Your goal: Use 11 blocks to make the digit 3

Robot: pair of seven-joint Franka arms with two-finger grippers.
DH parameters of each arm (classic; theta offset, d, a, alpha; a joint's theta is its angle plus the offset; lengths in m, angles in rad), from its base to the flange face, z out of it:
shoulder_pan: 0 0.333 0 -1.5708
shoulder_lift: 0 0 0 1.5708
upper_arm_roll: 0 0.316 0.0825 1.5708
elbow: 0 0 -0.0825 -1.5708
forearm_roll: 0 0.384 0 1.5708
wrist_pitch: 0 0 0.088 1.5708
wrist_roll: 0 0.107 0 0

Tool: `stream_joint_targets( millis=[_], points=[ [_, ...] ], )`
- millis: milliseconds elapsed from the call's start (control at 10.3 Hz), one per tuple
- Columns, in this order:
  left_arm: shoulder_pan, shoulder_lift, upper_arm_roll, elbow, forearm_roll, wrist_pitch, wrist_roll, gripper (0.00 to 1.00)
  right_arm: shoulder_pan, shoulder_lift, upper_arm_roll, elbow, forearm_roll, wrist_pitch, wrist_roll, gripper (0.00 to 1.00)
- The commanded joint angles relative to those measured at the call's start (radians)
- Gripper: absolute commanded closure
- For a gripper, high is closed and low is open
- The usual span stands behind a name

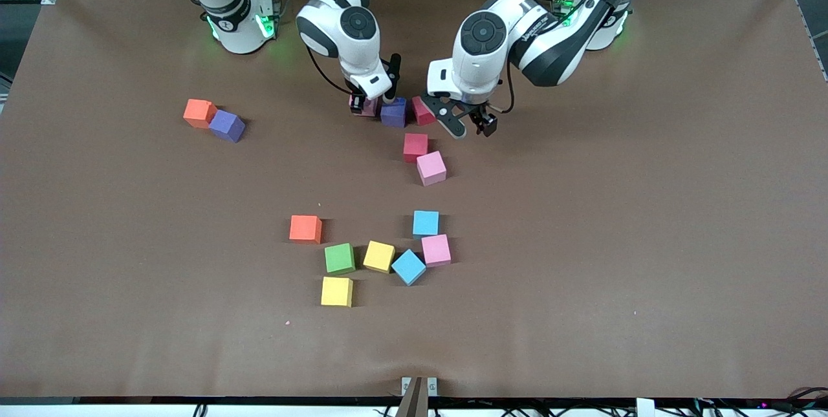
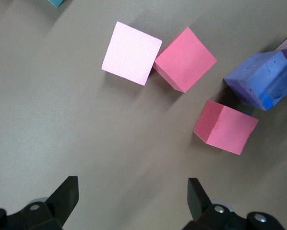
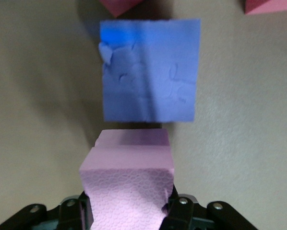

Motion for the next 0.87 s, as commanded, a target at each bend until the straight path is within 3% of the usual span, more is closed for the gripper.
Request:
stream_joint_targets(
  millis=[0, 775],
  points=[
    [0.004, 0.0, -0.007, -0.002, -0.015, 0.004, -0.013, 0.0, 0.014, 0.043, -0.034, 0.046, -0.049, -0.003, 0.0, 1.0],
    [-0.003, 0.014, -0.007, -0.002, -0.016, 0.016, -0.024, 0.0, 0.046, 0.089, -0.046, 0.091, -0.06, -0.009, 0.007, 1.0]
  ],
)
